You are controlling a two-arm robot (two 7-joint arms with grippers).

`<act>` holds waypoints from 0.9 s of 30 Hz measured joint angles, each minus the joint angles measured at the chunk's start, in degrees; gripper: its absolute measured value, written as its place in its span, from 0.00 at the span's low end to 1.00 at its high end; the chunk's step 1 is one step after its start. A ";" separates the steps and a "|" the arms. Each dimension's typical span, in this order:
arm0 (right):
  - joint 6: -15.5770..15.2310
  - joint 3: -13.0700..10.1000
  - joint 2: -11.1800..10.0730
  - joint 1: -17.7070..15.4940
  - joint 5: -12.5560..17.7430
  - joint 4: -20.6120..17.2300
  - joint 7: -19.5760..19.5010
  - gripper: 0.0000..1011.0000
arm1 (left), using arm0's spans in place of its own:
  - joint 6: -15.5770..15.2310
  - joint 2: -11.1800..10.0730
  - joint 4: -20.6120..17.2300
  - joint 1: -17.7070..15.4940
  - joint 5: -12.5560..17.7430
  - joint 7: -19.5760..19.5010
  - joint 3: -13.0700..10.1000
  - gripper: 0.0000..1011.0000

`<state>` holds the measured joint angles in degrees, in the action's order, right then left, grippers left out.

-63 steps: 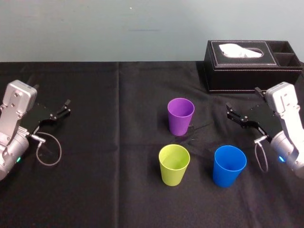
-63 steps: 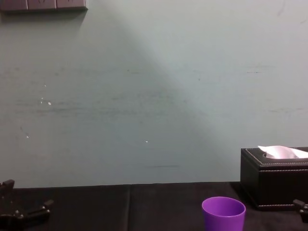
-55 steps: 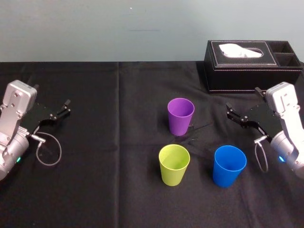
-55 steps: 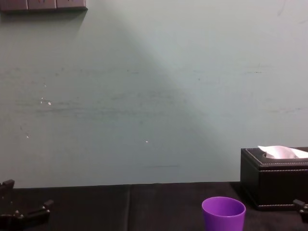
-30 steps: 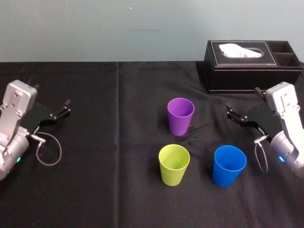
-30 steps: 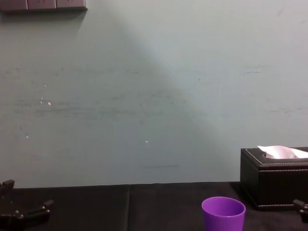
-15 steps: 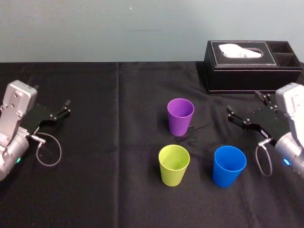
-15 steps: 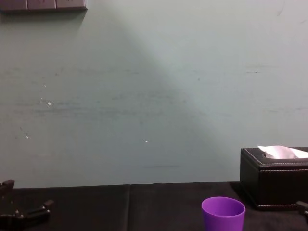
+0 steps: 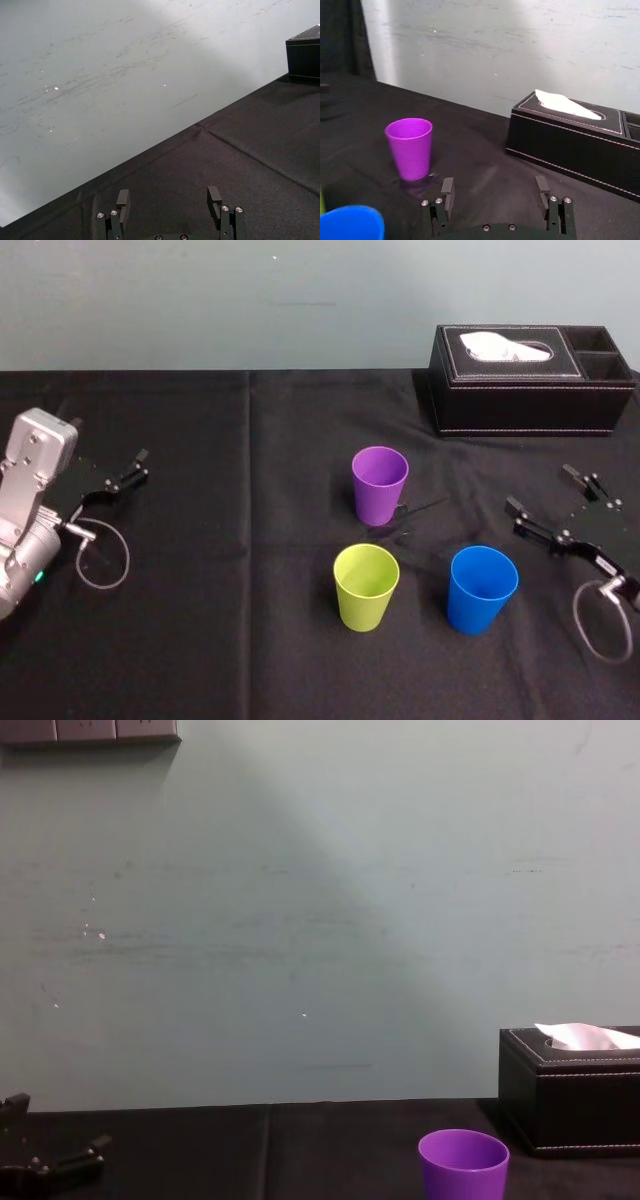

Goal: Stack the three plastic cups sequentially using one hand.

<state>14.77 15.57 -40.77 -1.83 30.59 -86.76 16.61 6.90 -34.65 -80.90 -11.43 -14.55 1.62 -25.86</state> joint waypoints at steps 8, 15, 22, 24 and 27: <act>3.79 -3.24 -3.23 -6.83 0.74 -3.25 3.35 0.99 | 0.00 0.00 0.00 0.00 0.00 0.00 0.00 1.00; 6.36 -5.73 -5.39 -11.83 1.33 -5.18 5.99 0.99 | 0.00 0.00 0.00 0.00 0.00 0.00 0.00 1.00; 8.16 -7.03 -6.64 -15.18 2.26 -6.06 9.63 0.99 | 0.00 0.00 0.00 0.00 0.00 0.00 0.00 1.00; 8.39 -7.05 -6.82 -15.62 2.48 -6.07 10.93 0.99 | 0.00 0.00 0.00 0.00 0.00 0.00 0.00 1.00; 8.54 -6.75 -6.93 -15.79 2.59 -5.89 13.00 0.99 | 0.00 0.00 0.00 0.00 0.00 0.00 0.00 1.00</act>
<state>23.31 8.82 -47.70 -17.62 33.19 -92.66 29.62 6.91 -34.65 -80.90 -11.43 -14.55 1.62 -25.86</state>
